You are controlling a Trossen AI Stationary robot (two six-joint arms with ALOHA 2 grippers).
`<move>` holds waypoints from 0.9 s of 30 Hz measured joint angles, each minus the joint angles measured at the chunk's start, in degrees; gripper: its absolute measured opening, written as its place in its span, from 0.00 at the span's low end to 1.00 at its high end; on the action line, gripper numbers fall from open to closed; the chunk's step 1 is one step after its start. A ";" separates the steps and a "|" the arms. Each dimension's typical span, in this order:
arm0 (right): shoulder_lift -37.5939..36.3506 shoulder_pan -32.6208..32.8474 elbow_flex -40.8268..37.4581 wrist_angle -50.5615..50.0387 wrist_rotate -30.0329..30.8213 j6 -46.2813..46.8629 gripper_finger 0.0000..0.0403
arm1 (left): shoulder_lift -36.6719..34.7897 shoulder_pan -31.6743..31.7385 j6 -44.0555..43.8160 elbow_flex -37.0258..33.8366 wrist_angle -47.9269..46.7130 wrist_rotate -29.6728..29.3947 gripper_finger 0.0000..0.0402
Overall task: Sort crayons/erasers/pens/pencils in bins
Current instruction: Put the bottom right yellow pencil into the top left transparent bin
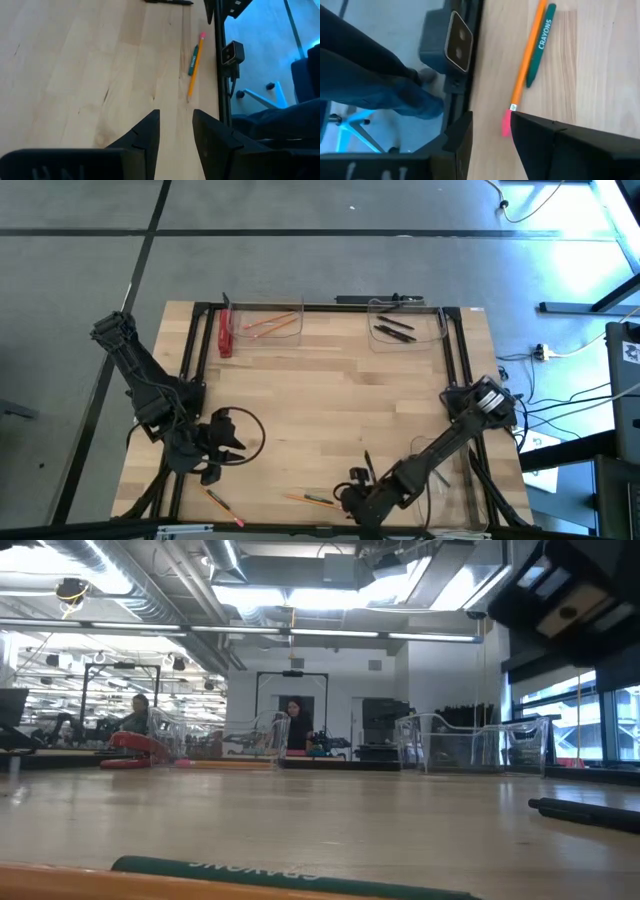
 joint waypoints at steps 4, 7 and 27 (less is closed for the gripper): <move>0.41 -0.03 0.01 -0.12 0.08 -1.51 0.33 | 0.00 0.00 0.53 0.00 0.01 0.00 0.27; 0.41 -0.07 0.04 -1.53 1.69 -1.67 0.33 | 0.00 0.00 1.35 0.00 -0.01 0.00 0.27; 4.51 -0.09 -0.50 4.88 1.64 -1.41 0.33 | 0.00 0.02 1.44 0.00 -0.23 -0.19 0.27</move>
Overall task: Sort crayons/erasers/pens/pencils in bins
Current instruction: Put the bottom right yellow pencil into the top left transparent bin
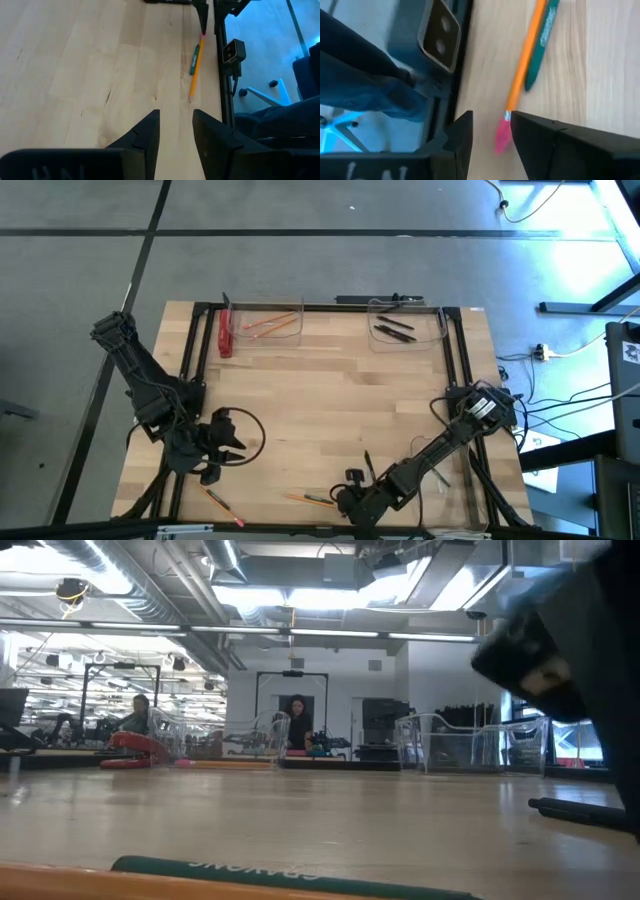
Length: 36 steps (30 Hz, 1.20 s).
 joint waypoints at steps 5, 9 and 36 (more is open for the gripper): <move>0.65 0.02 -0.04 -1.37 -0.08 0.48 0.33 | 0.02 0.00 -0.02 0.00 -0.02 0.02 0.27; 0.71 0.02 -0.04 -3.04 -0.13 -0.05 0.33 | 0.02 0.00 -0.02 0.00 -0.02 0.04 0.27; 1.64 -0.60 0.13 -10.67 10.19 4.30 0.24 | 0.02 0.00 -0.04 0.00 -0.24 0.04 0.27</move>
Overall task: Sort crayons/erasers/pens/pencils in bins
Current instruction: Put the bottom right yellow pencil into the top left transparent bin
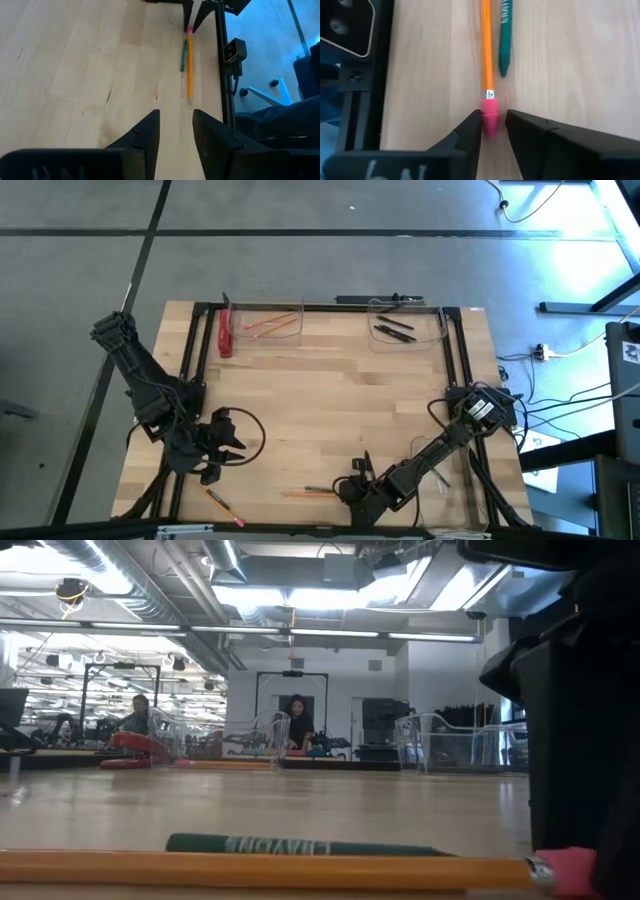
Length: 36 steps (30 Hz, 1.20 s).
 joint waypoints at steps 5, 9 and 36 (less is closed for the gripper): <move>-0.02 -0.92 0.02 -0.88 -0.30 -0.04 0.19 | 0.00 0.00 0.00 0.00 0.01 0.01 0.27; 0.00 -1.63 -0.02 -1.10 -0.70 -0.04 0.14 | 0.00 -0.02 0.00 0.00 0.00 0.00 0.27; 0.57 -6.32 8.53 -5.70 -4.50 -1.55 0.08 | -0.01 -0.01 1.44 0.00 0.00 0.05 0.27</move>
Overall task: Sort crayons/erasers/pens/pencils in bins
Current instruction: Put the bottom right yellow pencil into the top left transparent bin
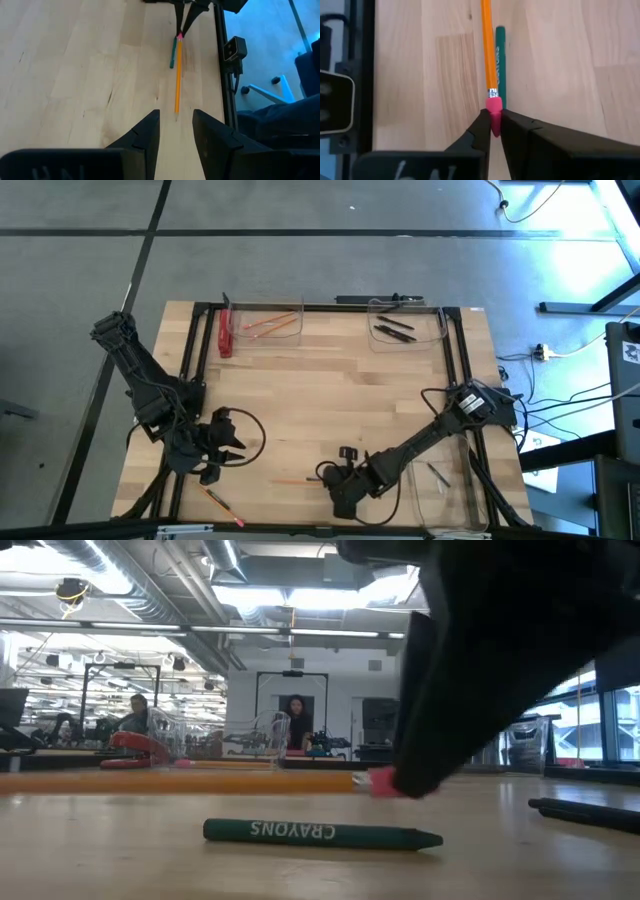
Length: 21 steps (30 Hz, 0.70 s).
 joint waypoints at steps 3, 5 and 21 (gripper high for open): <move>0.00 -0.99 1.22 -0.17 -0.46 0.00 0.08 | 0.01 0.01 0.00 0.00 0.01 0.02 0.27; -0.06 -1.97 2.33 -0.04 -0.81 0.00 0.08 | 0.01 -0.01 0.00 0.00 0.02 0.34 0.27; -0.33 -16.90 21.49 -24.70 0.17 -14.63 0.08 | 0.01 -0.03 -0.12 0.00 0.06 -0.21 0.27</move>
